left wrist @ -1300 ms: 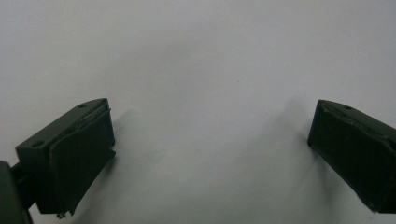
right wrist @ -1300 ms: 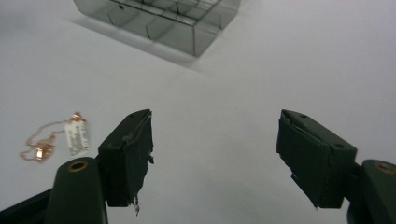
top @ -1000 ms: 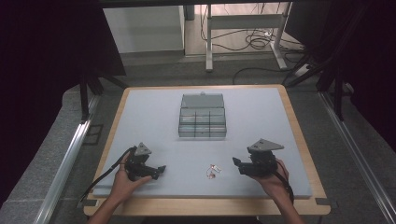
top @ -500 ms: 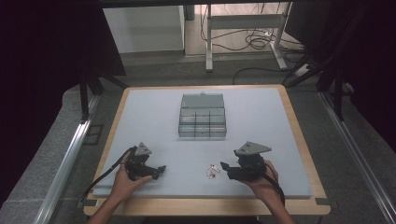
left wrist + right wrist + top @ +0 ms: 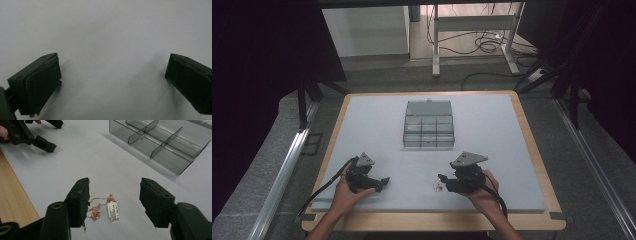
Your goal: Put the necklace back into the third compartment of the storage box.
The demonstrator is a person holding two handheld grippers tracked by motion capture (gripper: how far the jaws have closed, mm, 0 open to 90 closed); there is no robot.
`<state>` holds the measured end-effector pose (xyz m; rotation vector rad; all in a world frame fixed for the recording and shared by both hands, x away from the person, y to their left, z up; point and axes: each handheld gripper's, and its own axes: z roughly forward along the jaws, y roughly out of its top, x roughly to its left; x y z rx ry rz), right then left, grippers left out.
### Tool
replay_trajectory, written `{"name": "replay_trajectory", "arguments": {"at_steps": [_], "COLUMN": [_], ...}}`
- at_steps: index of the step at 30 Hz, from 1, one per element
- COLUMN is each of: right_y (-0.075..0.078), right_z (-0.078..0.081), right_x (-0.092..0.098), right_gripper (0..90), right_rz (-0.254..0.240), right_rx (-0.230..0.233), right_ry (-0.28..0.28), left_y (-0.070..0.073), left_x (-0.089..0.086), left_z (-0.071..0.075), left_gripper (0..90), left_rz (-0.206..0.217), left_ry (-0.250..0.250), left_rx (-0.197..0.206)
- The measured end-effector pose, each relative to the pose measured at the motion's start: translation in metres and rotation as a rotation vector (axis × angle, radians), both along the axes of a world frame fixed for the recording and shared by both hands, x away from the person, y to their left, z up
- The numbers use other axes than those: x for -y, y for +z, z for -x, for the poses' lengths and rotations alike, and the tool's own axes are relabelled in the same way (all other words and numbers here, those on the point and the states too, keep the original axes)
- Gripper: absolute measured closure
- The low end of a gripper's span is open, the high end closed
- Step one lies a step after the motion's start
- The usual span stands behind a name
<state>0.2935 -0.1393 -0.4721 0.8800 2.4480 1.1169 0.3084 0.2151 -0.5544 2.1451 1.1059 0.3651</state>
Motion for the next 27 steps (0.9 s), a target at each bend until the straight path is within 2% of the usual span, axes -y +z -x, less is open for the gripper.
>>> {"name": "replay_trajectory", "arguments": {"at_steps": [4, 11, 16, 21, 27], "right_y": [-0.007, -0.019, -0.027, -0.031, -0.035], "right_z": [-0.003, -0.004, -0.005, -0.003, -0.004], "right_x": [-0.003, -0.013, -0.018, -0.021, -0.022], "right_gripper": [44.6, 49.7, 57.0, 60.3, 64.6], "right_rz": [0.019, 0.083, 0.118, 0.164, 0.182], "right_rx": [-0.032, -0.068, -0.118, -0.126, -0.141], "right_ry": [0.013, 0.037, 0.058, 0.08, 0.099], "left_y": [0.0, 0.0, 0.0, 0.0, 0.0], "left_x": [0.0, 0.0, 0.0, 0.0, 0.0], "left_z": [0.0, 0.0, 0.0, 0.0, 0.0], "left_gripper": [0.0, 0.0, 0.0, 0.0, 0.0], "left_rz": [0.0, 0.0, 0.0, 0.0, -0.001], "left_ry": [0.0, 0.001, 0.001, 0.001, -0.001], "left_rx": [0.001, 0.0, 0.0, 0.0, 0.0]}}
